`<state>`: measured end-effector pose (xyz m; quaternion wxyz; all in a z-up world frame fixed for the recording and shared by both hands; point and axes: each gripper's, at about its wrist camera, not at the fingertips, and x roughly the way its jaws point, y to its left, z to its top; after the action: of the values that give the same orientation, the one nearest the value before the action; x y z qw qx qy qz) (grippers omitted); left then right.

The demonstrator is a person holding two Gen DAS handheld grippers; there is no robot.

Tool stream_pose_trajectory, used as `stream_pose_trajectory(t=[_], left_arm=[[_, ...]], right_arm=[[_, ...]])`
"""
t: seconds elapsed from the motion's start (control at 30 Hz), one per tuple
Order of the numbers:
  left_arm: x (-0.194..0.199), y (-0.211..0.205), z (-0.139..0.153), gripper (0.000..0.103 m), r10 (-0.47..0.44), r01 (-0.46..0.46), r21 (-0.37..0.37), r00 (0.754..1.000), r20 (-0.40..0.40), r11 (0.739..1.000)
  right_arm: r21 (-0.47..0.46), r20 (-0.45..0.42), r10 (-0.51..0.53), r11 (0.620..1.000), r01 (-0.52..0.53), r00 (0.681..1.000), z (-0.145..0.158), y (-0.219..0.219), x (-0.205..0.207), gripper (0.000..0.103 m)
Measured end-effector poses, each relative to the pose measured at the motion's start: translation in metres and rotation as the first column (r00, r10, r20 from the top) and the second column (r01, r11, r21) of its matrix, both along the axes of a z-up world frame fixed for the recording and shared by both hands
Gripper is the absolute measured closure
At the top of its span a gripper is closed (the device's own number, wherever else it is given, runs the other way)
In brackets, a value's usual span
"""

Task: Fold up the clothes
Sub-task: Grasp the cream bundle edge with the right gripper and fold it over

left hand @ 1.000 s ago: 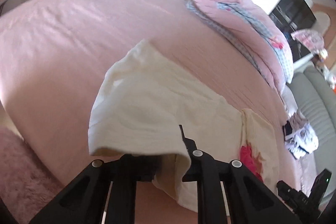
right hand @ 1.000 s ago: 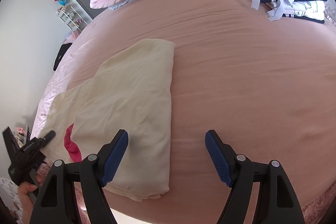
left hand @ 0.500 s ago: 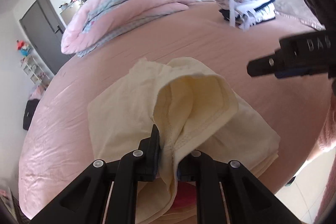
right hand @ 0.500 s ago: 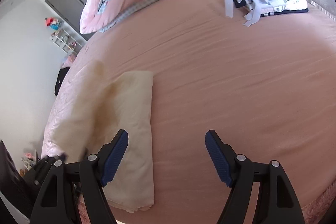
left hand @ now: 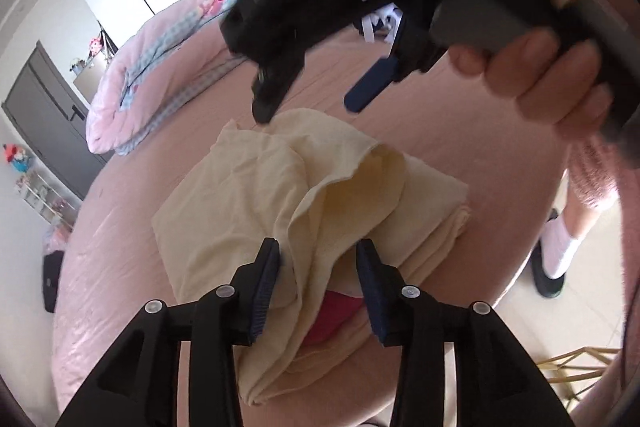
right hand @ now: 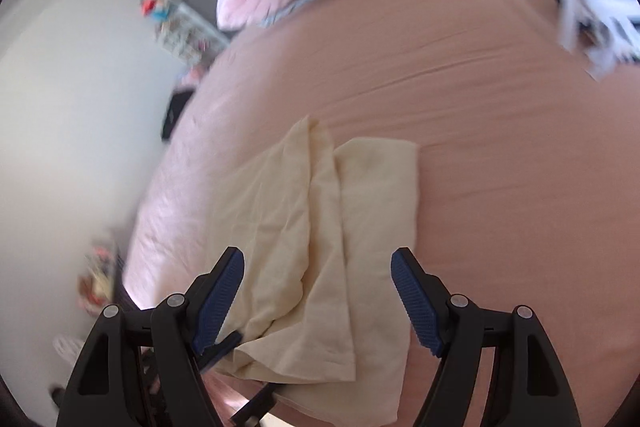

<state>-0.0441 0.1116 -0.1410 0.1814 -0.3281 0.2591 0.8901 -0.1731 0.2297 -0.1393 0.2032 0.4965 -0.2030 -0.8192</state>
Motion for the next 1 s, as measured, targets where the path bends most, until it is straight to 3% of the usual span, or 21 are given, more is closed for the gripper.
stream_pose_trajectory(t=[0.1,0.2,0.23,0.27,0.3,0.33,0.37,0.5,0.57,0.7,0.83,0.9,0.93,1.0], left_arm=[[0.000,-0.033,0.011,0.065,0.088,-0.092,0.146,0.995,0.036,0.985],[-0.014,-0.072,0.013,0.065,0.201,-0.226,0.283,0.973,0.113,0.932],[-0.021,-0.085,0.011,0.065,0.237,-0.276,0.328,0.959,0.155,0.903],[-0.028,-0.099,0.009,0.057,0.258,-0.317,0.378,0.945,0.200,0.870],[-0.031,-0.109,0.006,0.047,0.267,-0.345,0.422,0.935,0.234,0.838],[-0.034,-0.119,0.004,0.045,0.277,-0.371,0.456,0.925,0.261,0.809],[-0.032,-0.124,0.002,0.045,0.277,-0.385,0.485,0.919,0.280,0.785],[-0.027,-0.130,0.003,0.045,0.267,-0.389,0.539,0.918,0.293,0.747],[-0.029,-0.135,0.009,0.045,0.263,-0.380,0.572,0.923,0.280,0.727],[-0.026,-0.152,0.025,0.045,0.278,-0.364,0.660,0.931,0.236,0.657],[-0.039,-0.159,0.005,0.045,0.319,-0.453,0.625,0.892,0.321,0.636],[-0.039,-0.167,-0.006,0.045,0.317,-0.488,0.633,0.873,0.371,0.602],[-0.040,-0.169,-0.009,0.045,0.314,-0.496,0.640,0.868,0.385,0.587],[-0.042,-0.170,-0.010,0.045,0.311,-0.496,0.645,0.868,0.387,0.581]], right_arm=[[0.114,0.015,0.069,0.991,-0.070,0.998,-0.009,-0.026,-0.003,0.027],[0.173,0.011,0.083,0.981,-0.084,0.996,-0.014,-0.037,-0.004,0.030],[0.183,0.012,0.084,0.980,-0.084,0.996,-0.013,-0.037,-0.005,0.048],[0.193,0.012,0.084,0.978,-0.084,0.996,-0.013,-0.038,-0.006,0.059],[0.197,0.013,0.084,0.977,-0.085,0.996,-0.012,-0.038,-0.006,0.062],[0.175,0.010,0.085,0.981,-0.085,0.996,-0.009,-0.034,-0.005,0.074],[0.162,0.001,0.083,0.983,-0.082,0.997,-0.005,-0.030,-0.004,0.079],[0.207,-0.039,0.100,0.974,-0.090,0.994,0.006,-0.028,0.001,0.078],[0.208,-0.002,0.129,0.970,-0.125,0.992,0.001,-0.036,-0.002,0.061],[0.161,0.006,0.137,0.978,-0.136,0.991,-0.005,-0.043,-0.003,0.056],[0.106,0.039,0.172,0.979,-0.175,0.984,-0.014,-0.054,-0.006,0.054],[0.109,0.057,0.192,0.974,-0.198,0.980,-0.019,-0.060,-0.007,0.054],[0.115,0.057,0.187,0.975,-0.192,0.981,-0.021,-0.062,-0.007,0.054],[0.099,0.061,0.157,0.982,-0.163,0.986,-0.025,-0.058,-0.008,0.054]])
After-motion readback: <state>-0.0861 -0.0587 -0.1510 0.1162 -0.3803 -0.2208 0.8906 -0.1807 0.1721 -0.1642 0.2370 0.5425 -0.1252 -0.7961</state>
